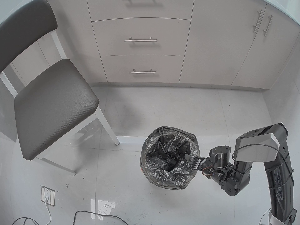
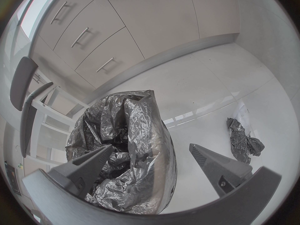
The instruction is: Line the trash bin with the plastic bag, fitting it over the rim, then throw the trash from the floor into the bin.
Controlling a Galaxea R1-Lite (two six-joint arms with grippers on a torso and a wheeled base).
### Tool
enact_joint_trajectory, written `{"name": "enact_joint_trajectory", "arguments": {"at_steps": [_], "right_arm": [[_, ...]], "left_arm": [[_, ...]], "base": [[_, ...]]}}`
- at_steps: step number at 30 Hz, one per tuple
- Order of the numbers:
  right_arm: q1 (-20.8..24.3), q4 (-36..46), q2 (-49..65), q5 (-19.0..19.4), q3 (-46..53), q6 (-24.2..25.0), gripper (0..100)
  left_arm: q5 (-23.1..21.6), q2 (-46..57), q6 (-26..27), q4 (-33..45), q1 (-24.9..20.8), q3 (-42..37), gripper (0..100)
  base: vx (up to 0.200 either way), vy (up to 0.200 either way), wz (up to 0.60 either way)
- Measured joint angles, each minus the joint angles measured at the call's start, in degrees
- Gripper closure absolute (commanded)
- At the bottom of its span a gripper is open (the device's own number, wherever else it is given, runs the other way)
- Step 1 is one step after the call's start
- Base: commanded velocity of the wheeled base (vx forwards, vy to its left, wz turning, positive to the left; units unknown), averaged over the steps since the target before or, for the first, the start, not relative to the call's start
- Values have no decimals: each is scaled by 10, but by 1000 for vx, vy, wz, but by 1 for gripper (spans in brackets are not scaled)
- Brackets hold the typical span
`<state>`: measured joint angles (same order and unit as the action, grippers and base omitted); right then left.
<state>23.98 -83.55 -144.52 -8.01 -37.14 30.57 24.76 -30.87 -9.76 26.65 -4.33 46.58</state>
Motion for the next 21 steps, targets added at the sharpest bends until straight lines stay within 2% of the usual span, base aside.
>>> {"name": "enact_joint_trajectory", "arguments": {"at_steps": [5, 11, 15, 21], "right_arm": [[0, 0, 0, -2, 1, -1, 0], [0, -1, -1, -3, 2, -1, 0], [1, -1, -1, -3, 3, -2, 0], [3, -1, -2, -4, 3, -3, 0]], "left_arm": [[1, 122, 23, 48, 53, -67, 0], [1, 213, 62, 56, 82, -130, 0], [-3, 242, 78, 52, 80, -156, 0], [-11, 273, 103, 31, 43, -192, 0]], "base": [[0, 0, 0], [0, 0, 0], [0, 0, 0], [0, 0, 0]]}}
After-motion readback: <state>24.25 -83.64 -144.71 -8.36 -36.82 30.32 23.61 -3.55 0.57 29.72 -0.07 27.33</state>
